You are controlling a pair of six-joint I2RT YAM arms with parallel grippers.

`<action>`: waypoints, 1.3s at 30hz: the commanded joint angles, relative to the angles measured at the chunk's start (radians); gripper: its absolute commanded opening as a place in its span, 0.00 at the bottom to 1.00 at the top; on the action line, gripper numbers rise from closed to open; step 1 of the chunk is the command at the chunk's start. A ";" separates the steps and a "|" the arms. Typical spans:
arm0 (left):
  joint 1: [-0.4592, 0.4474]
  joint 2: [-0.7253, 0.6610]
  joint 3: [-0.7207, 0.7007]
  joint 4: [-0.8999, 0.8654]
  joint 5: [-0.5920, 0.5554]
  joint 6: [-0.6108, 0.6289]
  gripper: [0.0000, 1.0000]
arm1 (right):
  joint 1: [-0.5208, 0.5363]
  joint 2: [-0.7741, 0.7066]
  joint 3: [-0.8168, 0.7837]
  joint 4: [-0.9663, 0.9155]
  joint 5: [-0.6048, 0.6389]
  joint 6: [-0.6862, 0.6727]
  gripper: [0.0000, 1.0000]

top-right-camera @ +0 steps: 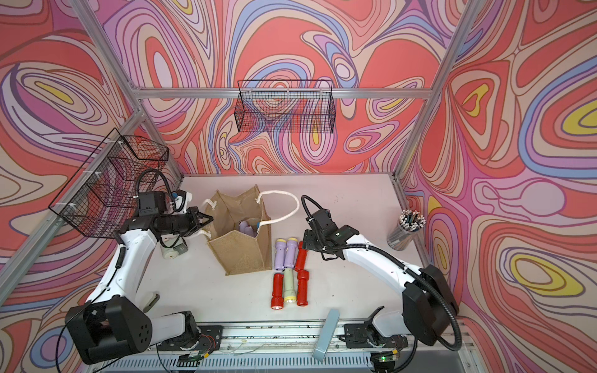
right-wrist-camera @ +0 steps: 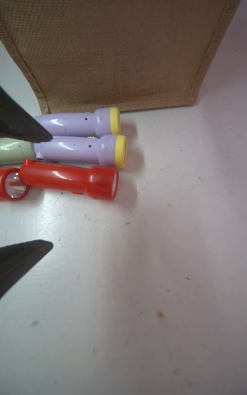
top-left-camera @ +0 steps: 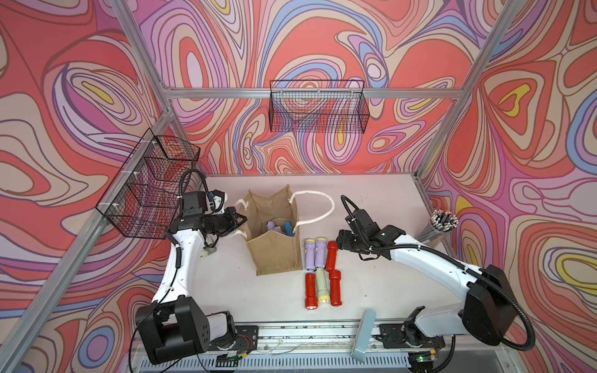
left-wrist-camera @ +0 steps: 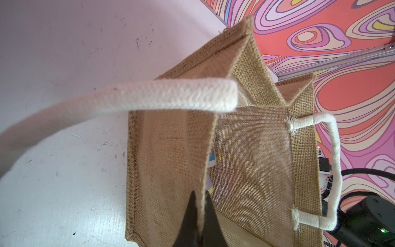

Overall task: Put the flashlights into the tote bags
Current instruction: Pick up the flashlight from the center of the board.

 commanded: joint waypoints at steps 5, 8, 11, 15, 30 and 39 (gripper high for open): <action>0.003 -0.020 0.000 -0.018 -0.015 0.008 0.00 | -0.005 0.095 -0.023 0.082 -0.121 0.081 0.71; 0.003 -0.022 0.000 -0.018 -0.015 0.007 0.00 | -0.005 0.121 -0.035 0.072 -0.136 0.100 0.68; 0.003 -0.022 0.000 -0.018 -0.014 0.008 0.00 | -0.004 0.134 -0.057 0.079 -0.152 0.118 0.66; 0.002 -0.019 0.000 -0.021 -0.015 0.008 0.00 | 0.002 0.142 -0.073 0.076 -0.159 0.131 0.63; 0.004 -0.019 -0.001 -0.021 -0.014 0.007 0.00 | 0.086 0.233 -0.018 0.026 -0.098 0.133 0.59; 0.004 -0.023 0.000 -0.023 -0.015 0.009 0.00 | 0.087 0.295 0.016 -0.048 -0.018 0.119 0.57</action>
